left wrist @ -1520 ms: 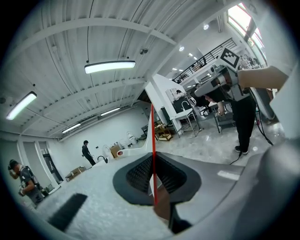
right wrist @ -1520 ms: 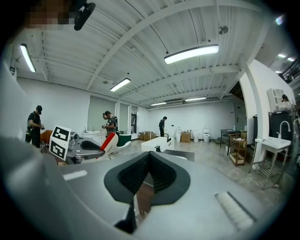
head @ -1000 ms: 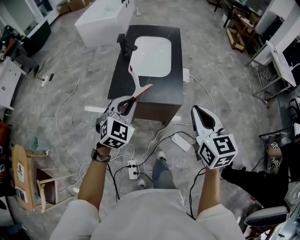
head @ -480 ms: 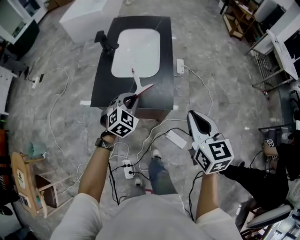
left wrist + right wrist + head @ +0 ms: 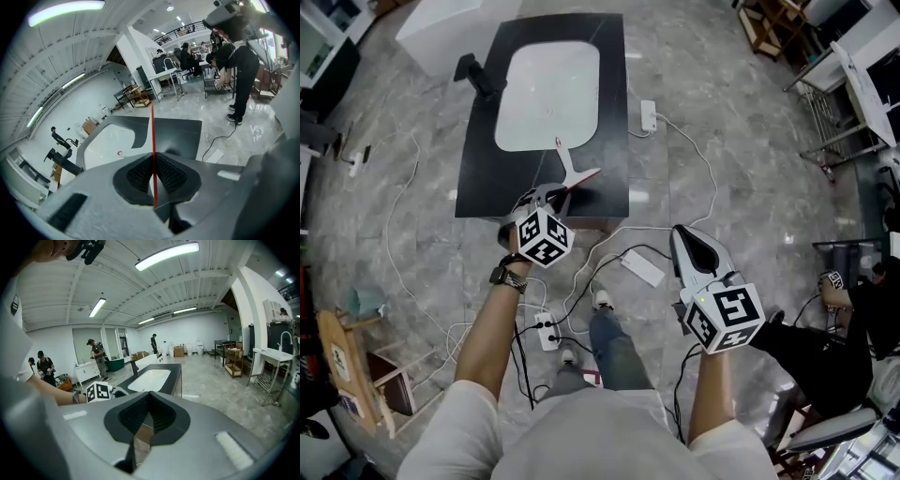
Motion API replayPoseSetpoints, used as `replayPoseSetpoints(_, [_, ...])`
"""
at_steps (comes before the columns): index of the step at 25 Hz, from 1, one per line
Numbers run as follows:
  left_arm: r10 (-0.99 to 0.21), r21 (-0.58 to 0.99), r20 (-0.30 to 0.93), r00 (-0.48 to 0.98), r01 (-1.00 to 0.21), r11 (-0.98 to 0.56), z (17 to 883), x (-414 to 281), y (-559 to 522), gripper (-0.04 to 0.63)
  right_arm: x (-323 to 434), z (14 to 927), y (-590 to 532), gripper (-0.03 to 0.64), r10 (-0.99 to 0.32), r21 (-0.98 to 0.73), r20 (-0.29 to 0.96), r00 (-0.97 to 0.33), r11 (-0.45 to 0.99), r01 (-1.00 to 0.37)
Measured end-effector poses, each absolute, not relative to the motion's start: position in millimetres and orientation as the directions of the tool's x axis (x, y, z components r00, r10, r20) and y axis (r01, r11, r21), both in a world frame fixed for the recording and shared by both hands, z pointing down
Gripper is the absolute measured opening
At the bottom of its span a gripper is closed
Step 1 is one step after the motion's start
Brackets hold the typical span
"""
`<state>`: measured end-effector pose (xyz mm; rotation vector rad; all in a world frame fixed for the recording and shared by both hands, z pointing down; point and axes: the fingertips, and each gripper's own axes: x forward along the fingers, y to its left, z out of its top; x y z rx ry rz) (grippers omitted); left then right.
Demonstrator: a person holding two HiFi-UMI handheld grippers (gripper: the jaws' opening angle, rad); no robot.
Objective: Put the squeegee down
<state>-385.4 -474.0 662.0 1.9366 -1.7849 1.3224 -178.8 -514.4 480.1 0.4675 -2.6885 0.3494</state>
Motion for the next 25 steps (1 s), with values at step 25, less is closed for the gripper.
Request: replayPoseSetpoints(25, [-0.647, -0.344, 0.758, -0.076, -0.890, -0.299, 708.0, -367.8, -473.6, 0.096, -171.1, 498.4, -519.0, 0.006, -0.262, -0.239, 0.416, -0.871, 0.893, -0.383])
